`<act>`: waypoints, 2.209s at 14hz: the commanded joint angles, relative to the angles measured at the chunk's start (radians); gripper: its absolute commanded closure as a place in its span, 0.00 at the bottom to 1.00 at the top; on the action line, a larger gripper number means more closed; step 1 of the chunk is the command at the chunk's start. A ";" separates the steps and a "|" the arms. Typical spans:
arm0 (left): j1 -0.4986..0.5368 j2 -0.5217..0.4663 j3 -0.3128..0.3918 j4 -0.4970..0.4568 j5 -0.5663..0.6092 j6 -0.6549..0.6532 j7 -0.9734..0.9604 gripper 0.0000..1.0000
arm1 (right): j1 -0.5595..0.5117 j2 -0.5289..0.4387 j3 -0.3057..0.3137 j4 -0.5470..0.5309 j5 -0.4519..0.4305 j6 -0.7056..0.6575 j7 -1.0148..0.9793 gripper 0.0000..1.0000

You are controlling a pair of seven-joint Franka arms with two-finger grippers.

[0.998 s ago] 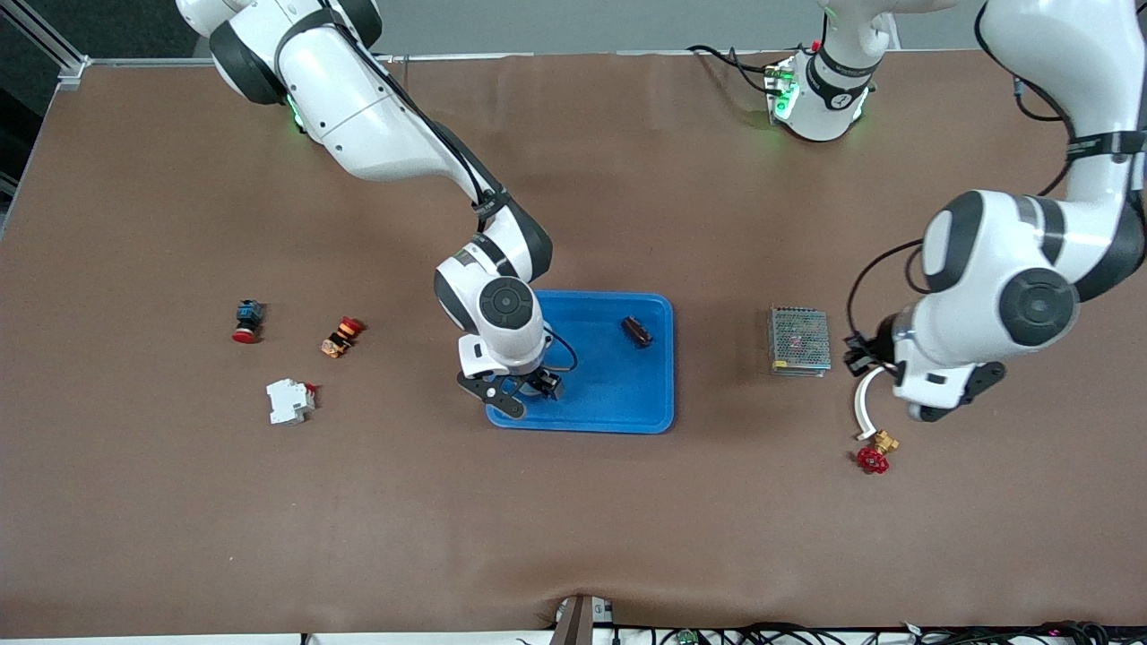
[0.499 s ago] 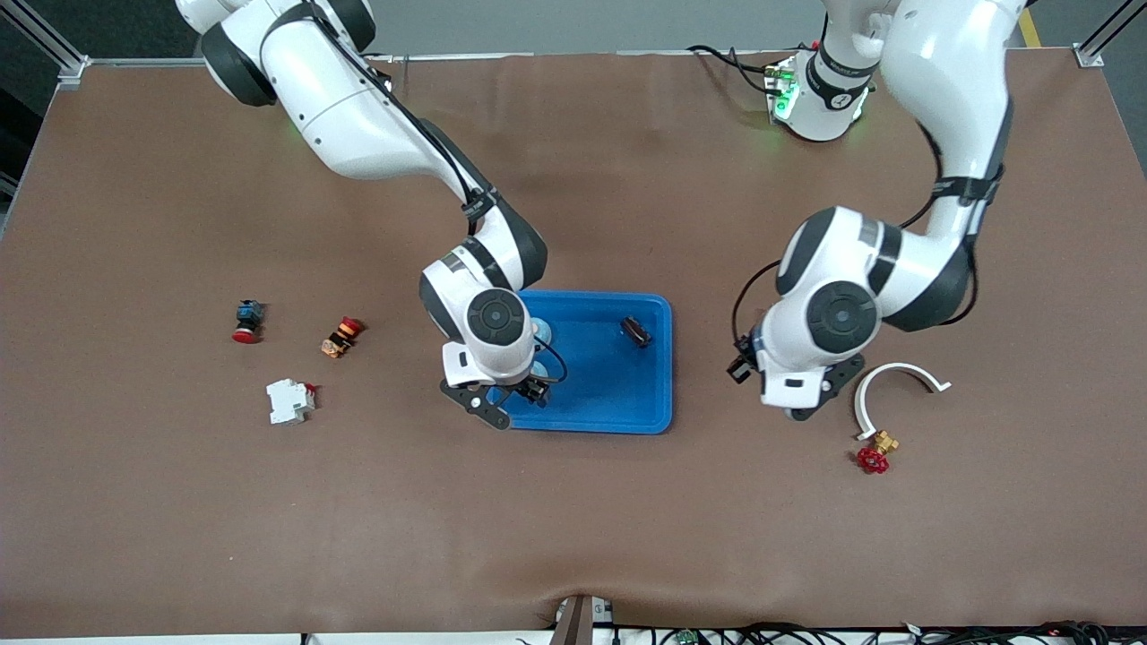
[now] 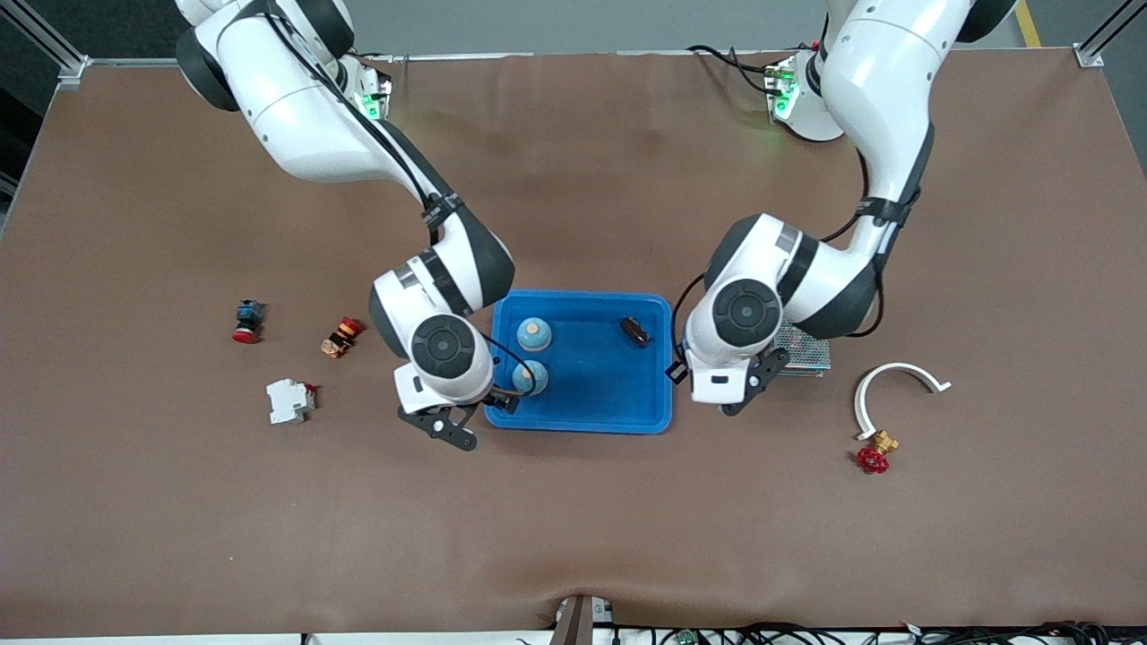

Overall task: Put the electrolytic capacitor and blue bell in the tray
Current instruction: 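Release the bell with the right gripper while the left gripper carries the capacitor, then open the left gripper over the tray while the right gripper returns to rest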

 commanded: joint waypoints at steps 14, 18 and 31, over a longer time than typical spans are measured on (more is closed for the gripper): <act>-0.086 0.174 0.020 0.043 0.000 0.319 -0.064 0.84 | -0.220 -0.144 0.000 -0.026 -0.023 -0.101 -0.479 0.00; -0.087 0.192 0.036 0.043 0.001 0.345 -0.056 0.84 | -0.341 -0.175 0.006 -0.029 -0.011 -0.131 -0.751 0.00; -0.106 0.177 0.040 0.041 0.008 0.350 -0.065 0.00 | -0.496 -0.556 0.011 -0.274 -0.011 -0.168 -0.884 0.00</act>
